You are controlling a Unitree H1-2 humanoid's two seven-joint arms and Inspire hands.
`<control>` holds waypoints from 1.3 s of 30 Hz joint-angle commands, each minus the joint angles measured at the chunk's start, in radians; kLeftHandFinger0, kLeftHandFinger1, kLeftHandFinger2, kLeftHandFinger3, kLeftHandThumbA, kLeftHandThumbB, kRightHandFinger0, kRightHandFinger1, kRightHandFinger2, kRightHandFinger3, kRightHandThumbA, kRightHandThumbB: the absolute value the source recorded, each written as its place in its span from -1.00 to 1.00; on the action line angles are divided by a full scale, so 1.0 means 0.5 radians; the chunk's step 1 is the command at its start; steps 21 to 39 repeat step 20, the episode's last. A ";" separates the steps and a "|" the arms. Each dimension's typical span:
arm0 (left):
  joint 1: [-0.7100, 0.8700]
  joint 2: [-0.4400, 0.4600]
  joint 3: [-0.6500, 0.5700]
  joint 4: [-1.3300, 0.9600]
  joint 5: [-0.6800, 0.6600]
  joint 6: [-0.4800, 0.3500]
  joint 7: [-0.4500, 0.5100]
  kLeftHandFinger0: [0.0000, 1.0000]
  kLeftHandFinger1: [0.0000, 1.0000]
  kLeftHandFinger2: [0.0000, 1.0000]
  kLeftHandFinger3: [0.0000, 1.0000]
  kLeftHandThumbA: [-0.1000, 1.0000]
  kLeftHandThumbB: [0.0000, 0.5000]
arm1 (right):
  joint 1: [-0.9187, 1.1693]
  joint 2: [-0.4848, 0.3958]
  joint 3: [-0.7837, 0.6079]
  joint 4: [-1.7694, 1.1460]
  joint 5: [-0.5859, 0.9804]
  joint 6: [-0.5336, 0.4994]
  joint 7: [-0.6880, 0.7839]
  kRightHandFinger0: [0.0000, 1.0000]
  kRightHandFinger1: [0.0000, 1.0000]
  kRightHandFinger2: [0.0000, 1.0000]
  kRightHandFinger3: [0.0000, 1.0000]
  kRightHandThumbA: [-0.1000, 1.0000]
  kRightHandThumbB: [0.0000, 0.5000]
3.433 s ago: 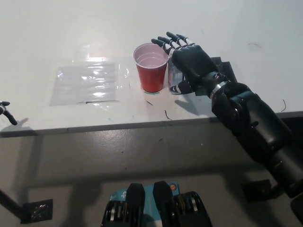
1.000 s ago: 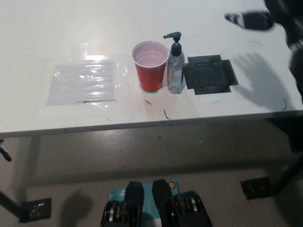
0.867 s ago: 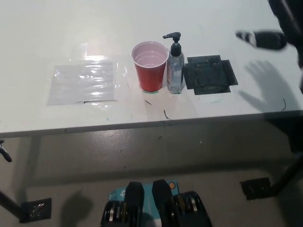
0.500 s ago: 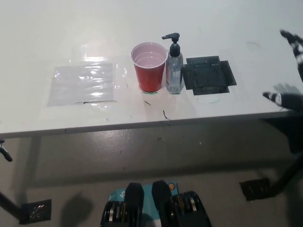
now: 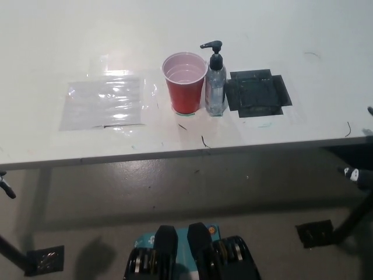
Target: The robot uses its right hand to press the hand soap kept in the middle of the table to get liquid hand soap out
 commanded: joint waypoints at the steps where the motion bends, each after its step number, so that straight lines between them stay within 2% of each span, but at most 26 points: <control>1: -0.014 0.025 0.041 -0.037 -0.028 0.037 0.060 1.00 1.00 1.00 0.68 1.00 -0.41 | -0.055 0.003 -0.048 -0.003 0.118 -0.133 -0.137 1.00 1.00 1.00 1.00 1.00 -0.19; 4: -0.014 0.028 0.041 -0.032 -0.048 0.037 0.065 1.00 1.00 1.00 0.70 1.00 -0.51 | -0.059 -0.001 -0.043 0.028 0.130 -0.163 -0.158 1.00 1.00 1.00 1.00 1.00 -0.28; 9: 0.008 0.018 0.041 -0.040 -0.062 0.037 0.082 1.00 1.00 1.00 0.70 1.00 -0.48 | -0.064 -0.015 -0.019 0.047 0.119 -0.147 -0.165 1.00 1.00 1.00 1.00 1.00 -0.32; 12: 0.034 0.003 0.047 -0.055 -0.069 0.037 0.101 1.00 1.00 1.00 0.71 1.00 -0.51 | -0.075 -0.024 -0.010 0.064 0.117 -0.119 -0.155 1.00 1.00 1.00 1.00 1.00 -0.23; 16: 0.031 0.000 0.045 -0.042 -0.084 0.037 0.129 1.00 1.00 0.99 0.68 1.00 -0.40 | -0.095 -0.032 0.000 0.089 0.105 -0.126 -0.166 1.00 1.00 1.00 1.00 1.00 -0.07; 17: 0.026 -0.002 0.047 -0.043 -0.079 0.037 0.127 1.00 1.00 1.00 0.66 1.00 -0.46 | -0.098 -0.032 0.002 0.090 0.104 -0.124 -0.167 1.00 1.00 1.00 1.00 1.00 -0.02; 18: 0.024 -0.003 0.048 -0.044 -0.076 0.037 0.128 1.00 1.00 1.00 0.66 1.00 -0.47 | -0.099 -0.034 0.004 0.087 0.102 -0.124 -0.168 1.00 1.00 1.00 1.00 1.00 -0.02; 19: 0.026 -0.005 0.050 -0.053 -0.072 0.037 0.122 1.00 1.00 1.00 0.65 1.00 -0.47 | -0.101 -0.036 0.006 0.091 0.108 -0.127 -0.164 1.00 1.00 1.00 1.00 1.00 0.07; 39: 0.026 -0.005 0.050 -0.053 -0.072 0.037 0.122 1.00 1.00 1.00 0.65 1.00 -0.47 | -0.101 -0.036 0.006 0.091 0.108 -0.127 -0.164 1.00 1.00 1.00 1.00 1.00 0.07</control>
